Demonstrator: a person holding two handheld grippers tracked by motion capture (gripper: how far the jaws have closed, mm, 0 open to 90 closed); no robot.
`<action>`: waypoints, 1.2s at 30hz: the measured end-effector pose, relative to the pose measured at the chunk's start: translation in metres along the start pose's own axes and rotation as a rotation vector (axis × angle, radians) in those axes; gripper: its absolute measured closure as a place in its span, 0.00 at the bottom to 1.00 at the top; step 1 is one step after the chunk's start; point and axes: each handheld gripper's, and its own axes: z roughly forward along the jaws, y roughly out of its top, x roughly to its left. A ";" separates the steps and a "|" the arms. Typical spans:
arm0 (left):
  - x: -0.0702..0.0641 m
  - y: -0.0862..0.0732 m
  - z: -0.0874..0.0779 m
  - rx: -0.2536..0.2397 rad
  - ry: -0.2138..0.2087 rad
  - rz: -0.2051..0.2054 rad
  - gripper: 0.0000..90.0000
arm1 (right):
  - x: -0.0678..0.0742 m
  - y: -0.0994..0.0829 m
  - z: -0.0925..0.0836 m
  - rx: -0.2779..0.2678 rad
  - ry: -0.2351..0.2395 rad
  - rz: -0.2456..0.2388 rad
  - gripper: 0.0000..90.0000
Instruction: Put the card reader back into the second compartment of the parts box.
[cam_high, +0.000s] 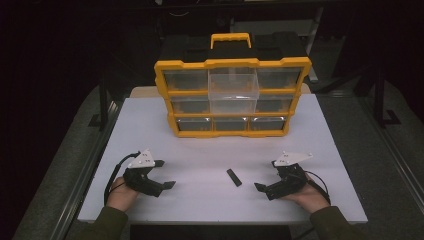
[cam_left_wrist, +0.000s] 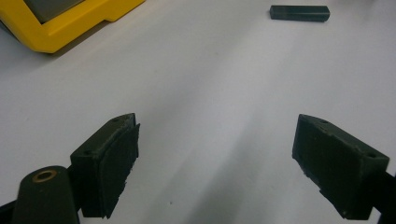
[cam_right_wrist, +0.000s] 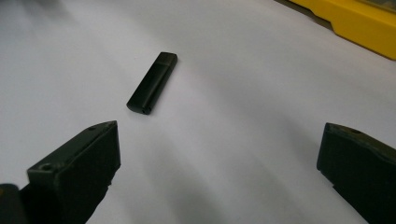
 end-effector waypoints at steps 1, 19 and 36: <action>0.000 0.000 0.000 0.000 -0.001 -0.001 0.16 | 0.000 0.000 0.000 0.000 -0.001 0.000 0.00; 0.000 -0.002 0.002 0.010 -0.009 -0.009 0.16 | 0.005 0.010 -0.003 -0.009 0.024 -0.012 0.00; 0.000 -0.002 0.002 0.010 -0.010 -0.014 0.16 | 0.005 0.023 0.002 -0.015 0.040 -0.029 0.00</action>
